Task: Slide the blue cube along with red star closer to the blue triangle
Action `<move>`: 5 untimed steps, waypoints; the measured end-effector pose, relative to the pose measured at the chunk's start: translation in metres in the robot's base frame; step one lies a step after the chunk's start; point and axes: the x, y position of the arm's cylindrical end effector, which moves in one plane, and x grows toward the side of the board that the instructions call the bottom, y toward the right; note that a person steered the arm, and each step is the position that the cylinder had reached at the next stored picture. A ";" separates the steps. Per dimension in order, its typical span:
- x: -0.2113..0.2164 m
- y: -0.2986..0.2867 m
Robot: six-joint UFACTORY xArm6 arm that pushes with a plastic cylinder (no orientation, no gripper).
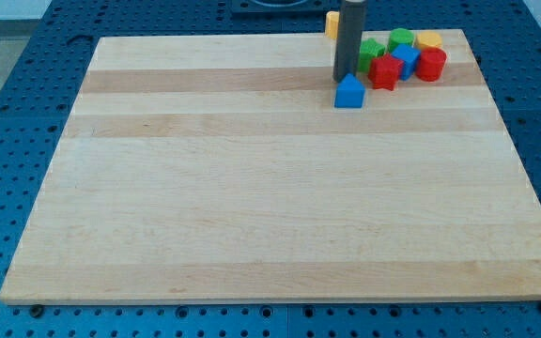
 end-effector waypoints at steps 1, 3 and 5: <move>0.042 0.017; 0.089 0.044; 0.044 0.155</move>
